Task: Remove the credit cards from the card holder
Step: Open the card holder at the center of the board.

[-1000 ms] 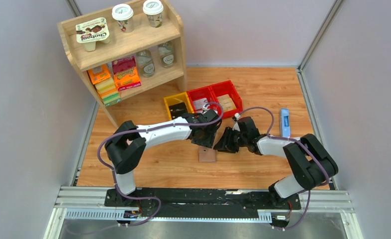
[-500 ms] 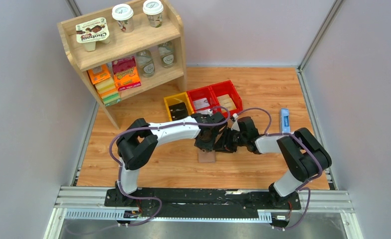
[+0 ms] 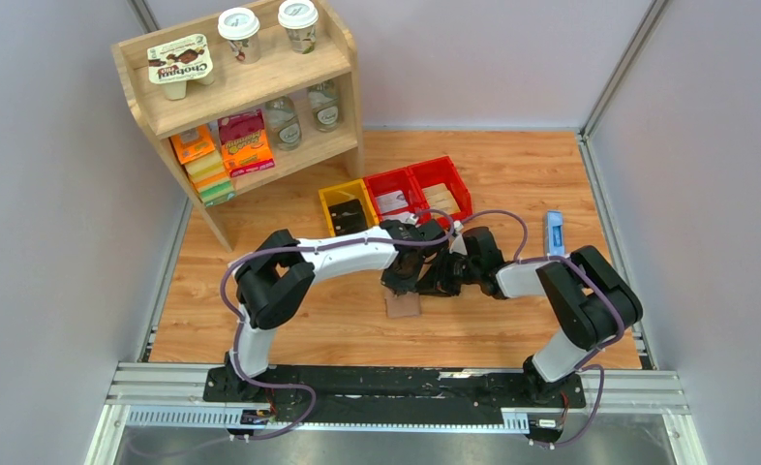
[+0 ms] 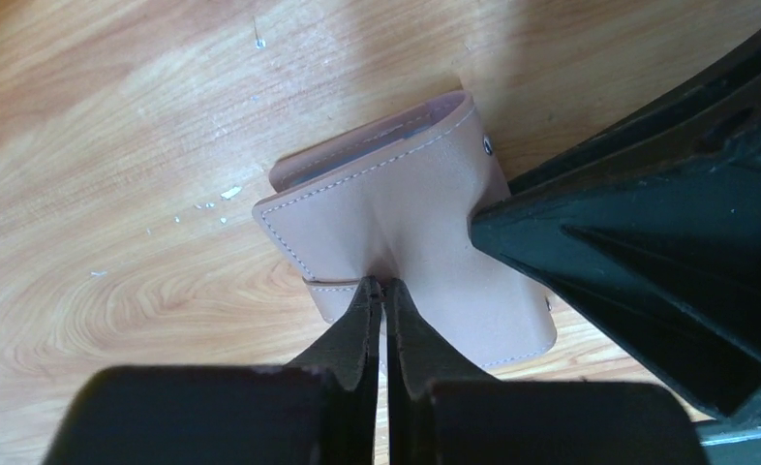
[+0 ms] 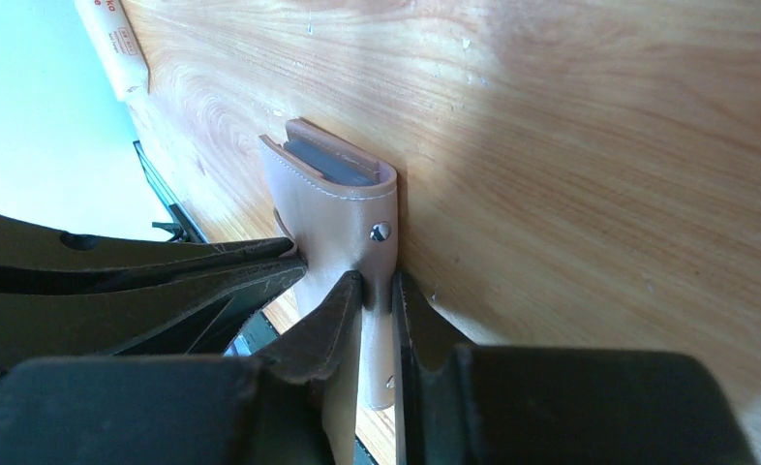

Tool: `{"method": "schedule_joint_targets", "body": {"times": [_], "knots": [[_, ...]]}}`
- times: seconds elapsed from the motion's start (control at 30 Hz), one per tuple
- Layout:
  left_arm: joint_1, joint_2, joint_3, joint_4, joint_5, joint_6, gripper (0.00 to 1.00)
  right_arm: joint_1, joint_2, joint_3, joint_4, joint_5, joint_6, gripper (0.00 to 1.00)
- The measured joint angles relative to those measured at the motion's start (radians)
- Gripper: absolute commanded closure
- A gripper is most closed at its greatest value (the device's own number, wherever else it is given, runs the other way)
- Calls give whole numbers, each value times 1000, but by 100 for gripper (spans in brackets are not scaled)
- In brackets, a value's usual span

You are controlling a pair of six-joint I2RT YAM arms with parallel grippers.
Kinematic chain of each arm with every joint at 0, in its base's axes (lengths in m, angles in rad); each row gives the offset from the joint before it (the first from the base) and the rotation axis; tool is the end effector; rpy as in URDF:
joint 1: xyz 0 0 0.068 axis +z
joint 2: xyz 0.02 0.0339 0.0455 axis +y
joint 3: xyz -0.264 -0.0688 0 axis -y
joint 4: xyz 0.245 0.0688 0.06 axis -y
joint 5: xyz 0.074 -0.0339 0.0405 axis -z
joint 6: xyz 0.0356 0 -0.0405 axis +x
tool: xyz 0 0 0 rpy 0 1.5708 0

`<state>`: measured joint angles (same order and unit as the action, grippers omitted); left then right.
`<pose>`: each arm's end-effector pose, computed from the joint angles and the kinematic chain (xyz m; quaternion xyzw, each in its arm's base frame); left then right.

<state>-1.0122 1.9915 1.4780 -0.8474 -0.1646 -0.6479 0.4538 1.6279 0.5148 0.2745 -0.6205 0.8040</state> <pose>0.2135 -0.3305 0.1797 0.1711 0.9763 -0.0219 0.1308 0.2300 0.1352 0.1072 0.0473 0.8946 0.4311 0.1080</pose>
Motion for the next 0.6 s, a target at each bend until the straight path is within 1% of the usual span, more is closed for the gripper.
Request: {"method": "schedule_joint_targets", "body": {"times": [0.1, 0.23, 0.37, 0.5, 0.57, 0.6], "knots": [[-5, -21, -27, 23, -11, -2, 100, -1, 1, 0, 1, -2, 0, 88], [-9, -91, -119, 91, -29, -10, 100, 0, 3, 0, 2, -1, -1, 89], [-3, -206, -264, 166, -55, -34, 100, 0, 2, 3, -6, 2, -10, 89], [34, -354, -438, 277, -50, -89, 100, 4, -10, 18, -47, 19, -41, 89], [63, -407, -523, 349, -39, -122, 100, 7, -17, 34, -83, 33, -64, 87], [77, -427, -562, 379, -27, -142, 100, 9, -21, 41, -102, 40, -76, 83]]}}
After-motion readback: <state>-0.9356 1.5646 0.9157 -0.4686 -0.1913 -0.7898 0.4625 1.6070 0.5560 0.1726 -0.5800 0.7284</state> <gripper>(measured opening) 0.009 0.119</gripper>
